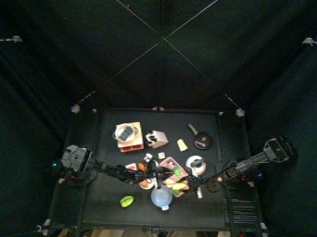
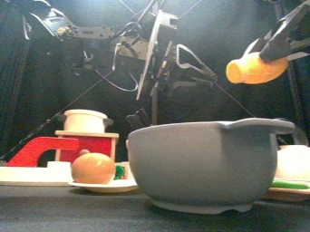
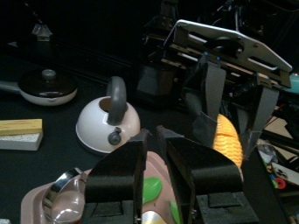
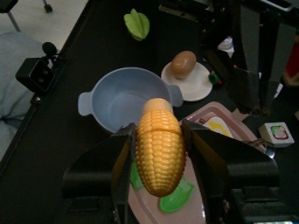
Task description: Drop corn on plate
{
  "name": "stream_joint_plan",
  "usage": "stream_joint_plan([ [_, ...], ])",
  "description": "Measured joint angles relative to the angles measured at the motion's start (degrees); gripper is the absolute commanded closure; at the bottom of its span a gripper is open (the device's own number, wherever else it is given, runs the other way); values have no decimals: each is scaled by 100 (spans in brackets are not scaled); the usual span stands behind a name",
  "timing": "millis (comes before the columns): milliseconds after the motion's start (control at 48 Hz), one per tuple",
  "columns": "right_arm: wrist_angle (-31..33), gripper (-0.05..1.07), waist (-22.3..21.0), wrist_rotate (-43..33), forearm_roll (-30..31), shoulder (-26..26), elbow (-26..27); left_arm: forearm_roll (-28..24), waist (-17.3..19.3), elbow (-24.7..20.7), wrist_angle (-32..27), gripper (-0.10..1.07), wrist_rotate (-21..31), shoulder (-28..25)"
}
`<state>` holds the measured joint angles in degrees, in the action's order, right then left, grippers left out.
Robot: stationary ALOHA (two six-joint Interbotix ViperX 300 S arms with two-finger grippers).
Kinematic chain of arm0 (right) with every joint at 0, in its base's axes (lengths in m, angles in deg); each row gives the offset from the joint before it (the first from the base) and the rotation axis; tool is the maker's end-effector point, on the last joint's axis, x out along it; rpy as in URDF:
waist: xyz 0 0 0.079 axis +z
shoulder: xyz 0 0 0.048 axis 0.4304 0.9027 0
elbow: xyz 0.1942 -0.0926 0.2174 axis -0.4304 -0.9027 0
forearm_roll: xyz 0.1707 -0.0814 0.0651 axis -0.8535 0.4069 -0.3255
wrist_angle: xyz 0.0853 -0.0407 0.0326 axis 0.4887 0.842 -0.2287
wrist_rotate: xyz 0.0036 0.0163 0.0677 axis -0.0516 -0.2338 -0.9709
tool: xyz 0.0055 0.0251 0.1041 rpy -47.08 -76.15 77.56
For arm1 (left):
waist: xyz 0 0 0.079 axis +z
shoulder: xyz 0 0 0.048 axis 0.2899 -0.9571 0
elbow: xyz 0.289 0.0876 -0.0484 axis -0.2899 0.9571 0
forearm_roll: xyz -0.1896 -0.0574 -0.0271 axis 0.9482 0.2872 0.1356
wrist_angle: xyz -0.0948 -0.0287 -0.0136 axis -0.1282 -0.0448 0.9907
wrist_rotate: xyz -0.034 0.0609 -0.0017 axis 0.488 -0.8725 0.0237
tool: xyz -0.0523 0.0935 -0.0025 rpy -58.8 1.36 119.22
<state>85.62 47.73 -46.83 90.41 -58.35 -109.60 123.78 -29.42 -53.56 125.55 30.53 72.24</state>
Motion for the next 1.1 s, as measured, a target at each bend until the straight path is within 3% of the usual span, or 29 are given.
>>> stream_joint_plan([
  [292, 18, 33, -26, 0, -220, -9, 53, -9, -53, 299, 0, 36, 0, 220],
  [812, 246, 33, -62, -26, -1327, -26, 650, -396, -158, 1081, 0, 36, -9, 773],
  [1104, 1151, 33, -70, -70, -2883, -35, 659, -624, -158, 1582, -9, 36, -18, 1371],
])
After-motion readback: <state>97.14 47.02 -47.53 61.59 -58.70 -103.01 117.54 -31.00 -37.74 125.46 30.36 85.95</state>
